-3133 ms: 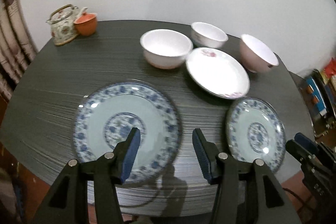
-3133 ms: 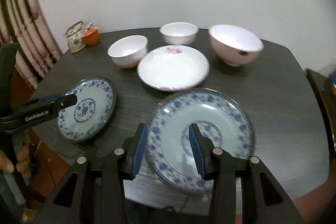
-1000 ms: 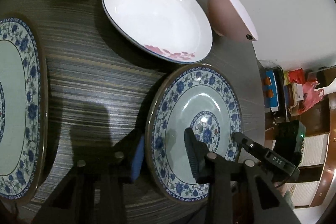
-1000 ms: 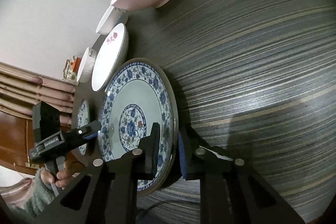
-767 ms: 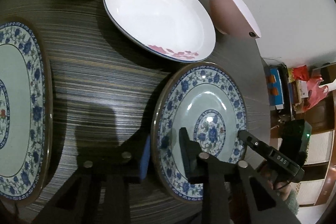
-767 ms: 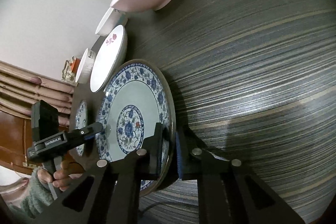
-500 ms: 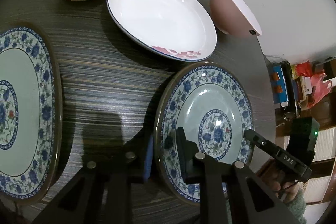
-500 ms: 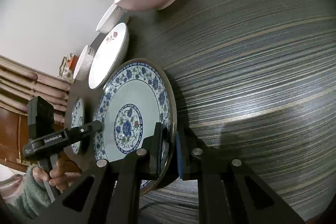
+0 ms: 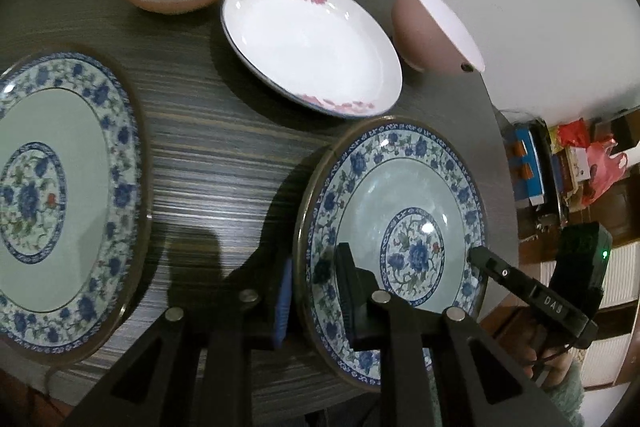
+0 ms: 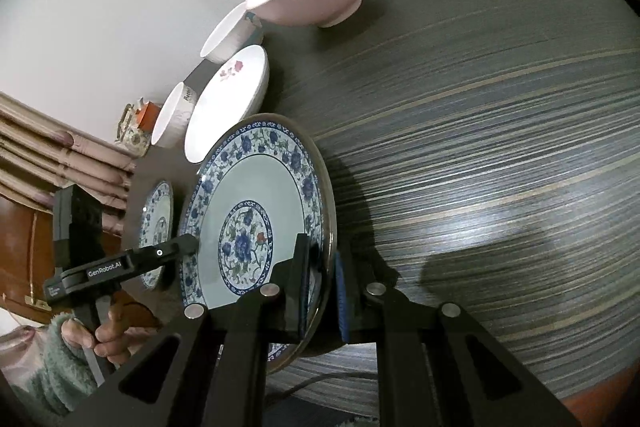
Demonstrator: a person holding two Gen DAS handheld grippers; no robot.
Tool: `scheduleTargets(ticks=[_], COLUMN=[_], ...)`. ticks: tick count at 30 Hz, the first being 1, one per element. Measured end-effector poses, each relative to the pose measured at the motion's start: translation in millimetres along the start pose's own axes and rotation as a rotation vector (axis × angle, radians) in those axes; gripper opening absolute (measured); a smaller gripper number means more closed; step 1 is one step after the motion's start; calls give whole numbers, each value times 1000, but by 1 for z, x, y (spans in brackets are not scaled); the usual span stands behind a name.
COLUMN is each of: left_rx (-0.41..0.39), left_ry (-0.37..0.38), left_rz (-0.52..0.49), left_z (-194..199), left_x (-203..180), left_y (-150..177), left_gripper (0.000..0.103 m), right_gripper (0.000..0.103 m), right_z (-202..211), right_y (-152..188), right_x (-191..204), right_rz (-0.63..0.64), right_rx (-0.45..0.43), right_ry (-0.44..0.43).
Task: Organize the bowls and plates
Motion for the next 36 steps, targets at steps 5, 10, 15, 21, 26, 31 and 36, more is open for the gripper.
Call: scheduleTargets(ticks=[5, 10, 15, 21, 26, 31, 36], left_rx=[-38, -84, -139, -201, -239, -261, -267], left_ry=[-1, -8, -30, -75, -117, -151, -175], left_rz=[6, 29, 73, 121, 195, 276, 333], left_z=[19, 44, 76, 112, 138, 152, 153], left_x=[6, 20, 47, 87, 133, 173, 199], left_y=[-2, -6, -10, -12, -9, -3, 0], left_gripper=[19, 19, 19, 19, 19, 19, 19], right_gripper=[12, 12, 12, 13, 13, 13, 13], right_z=[-2, -7, -18, -43, -75, -106, -133], right_y=[-1, -7, -14, -19, -20, -17, -11], right_x=[15, 37, 72, 116, 160, 199, 221], right_rz=[15, 42, 90, 149, 198, 265, 280], right_rx=[-6, -6, -2, 30, 73, 115, 162], right_ry=[-12, -25, -50, -83, -106, -116, -114])
Point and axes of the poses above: each gripper's, at about its wrist camera, not at the fingertips, and z roughly against the way its jaws point, x to its left, y to its underside, the point moved 1 cm from there along -z, roughly the way its jaws point
